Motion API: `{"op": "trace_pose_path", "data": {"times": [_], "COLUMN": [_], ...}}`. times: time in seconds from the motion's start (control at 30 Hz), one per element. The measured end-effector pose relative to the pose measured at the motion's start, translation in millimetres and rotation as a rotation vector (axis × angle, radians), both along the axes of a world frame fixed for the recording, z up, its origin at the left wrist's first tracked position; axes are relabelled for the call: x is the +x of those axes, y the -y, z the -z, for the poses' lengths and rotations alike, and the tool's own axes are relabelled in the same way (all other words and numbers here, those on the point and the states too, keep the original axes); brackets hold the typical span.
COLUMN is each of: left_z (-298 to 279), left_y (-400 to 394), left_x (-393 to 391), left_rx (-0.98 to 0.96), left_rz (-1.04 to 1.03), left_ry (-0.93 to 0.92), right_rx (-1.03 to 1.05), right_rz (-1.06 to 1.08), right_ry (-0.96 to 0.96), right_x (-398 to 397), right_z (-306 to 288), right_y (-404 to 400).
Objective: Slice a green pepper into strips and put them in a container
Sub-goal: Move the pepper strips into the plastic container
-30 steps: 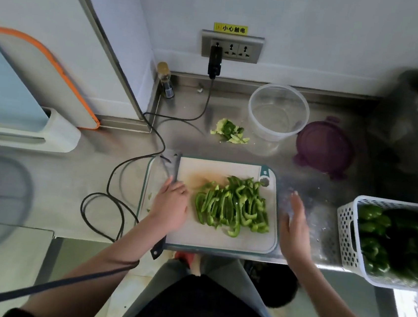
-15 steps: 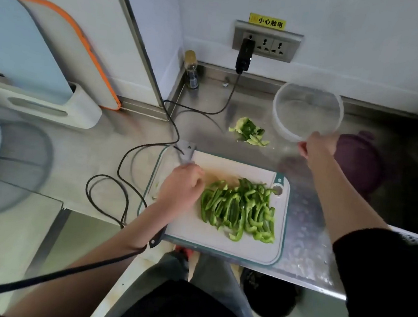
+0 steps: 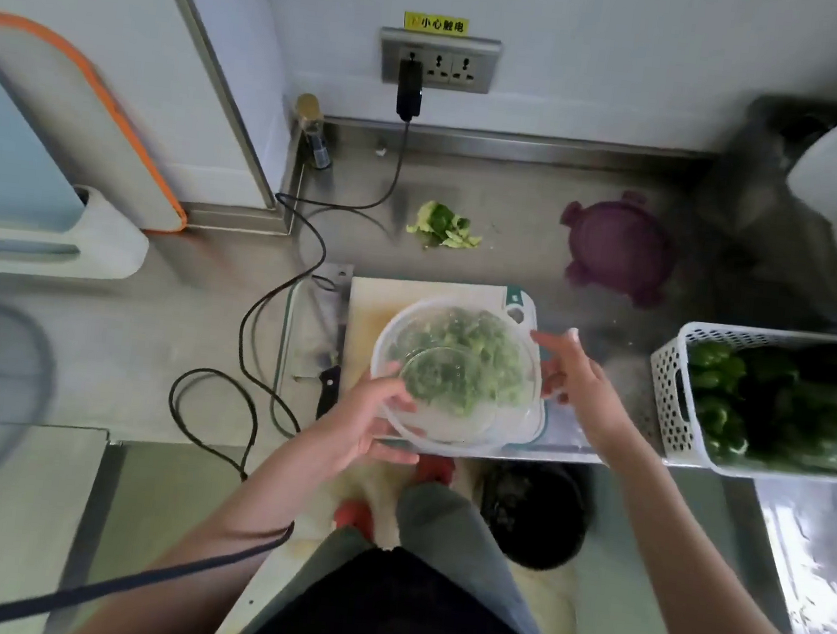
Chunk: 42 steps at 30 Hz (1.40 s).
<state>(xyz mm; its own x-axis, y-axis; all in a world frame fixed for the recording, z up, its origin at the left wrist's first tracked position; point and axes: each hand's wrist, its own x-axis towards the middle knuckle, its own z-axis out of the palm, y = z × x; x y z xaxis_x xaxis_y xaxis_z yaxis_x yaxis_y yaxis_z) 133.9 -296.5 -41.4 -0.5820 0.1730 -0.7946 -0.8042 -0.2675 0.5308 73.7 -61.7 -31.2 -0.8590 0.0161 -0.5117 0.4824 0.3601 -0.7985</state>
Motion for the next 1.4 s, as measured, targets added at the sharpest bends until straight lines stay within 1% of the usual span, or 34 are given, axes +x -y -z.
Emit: {"op": "trace_pose_path", "data": {"times": [0.03,0.07,0.1,0.2,0.27,0.33,0.37,0.47,0.57,0.7,0.77,0.83,1.0,1.1,1.17,1.23,1.27,1.33,1.37,1.4], "left_z": [2,4,5,3,5,12,16,21,23,30,35,40,50,59,67,78,83,93,96,98], "left_y": [5,12,19,30,34,40,42,46,49,51,50,47,37,32,29,25,23,17,14,11], "left_x": [9,17,25,44,53,57,58,55,50,52,53,53,58,66,72,79,82,87,89,90], "left_rx": [0.002,-0.016,-0.045,-0.157,-0.219,-0.275,-0.284,-0.288,-0.277,-0.257,-0.259,-0.248,-0.196,-0.136,-0.082,-0.021,0.018,0.097,0.129,0.157], "left_rz": [0.015,0.055,0.126,0.455,0.608,0.648,0.664,0.717,0.732,0.748,0.765,0.759,0.697,0.639,0.587,0.530,0.509,0.494,0.489,0.480], "left_ry": [0.018,0.038,0.061,0.067,0.044,0.074,0.098,0.144,0.161,0.174,0.185,0.199,0.206,0.216,0.249,0.282,0.294,0.319,0.330,0.334], "right_rx": [0.081,0.189,0.279,0.432,0.577,0.726,0.766,0.816,0.850,0.837,0.848,0.878,0.895,0.875,0.869,0.832,0.774,0.586,0.496,0.440], "right_rz": [0.104,0.152,0.135,-0.054,-0.150,-0.210,-0.245,-0.347,-0.403,-0.416,-0.474,-0.587,-0.951,-1.122,-1.177,-1.147,-1.078,-0.856,-0.758,-0.714], "right_ry": [-0.043,-0.067,-0.041,0.083,0.115,0.143,0.150,0.143,0.159,0.068,-0.003,-0.102,-0.361,-0.451,-0.475,-0.481,-0.502,-0.552,-0.544,-0.529], "right_x": [10,17,20,12,-1,-10,-12,-15,-17,-15,-15,-17,-37,-50,-56,-55,-52,-43,-39,-36], "right_z": [8,17,26,41,47,53,54,60,67,74,77,81,85,82,80,75,73,68,67,68], "right_y": [2,5,11,46,70,90,100,122,135,126,114,101,68,52,46,41,37,29,27,27]}}
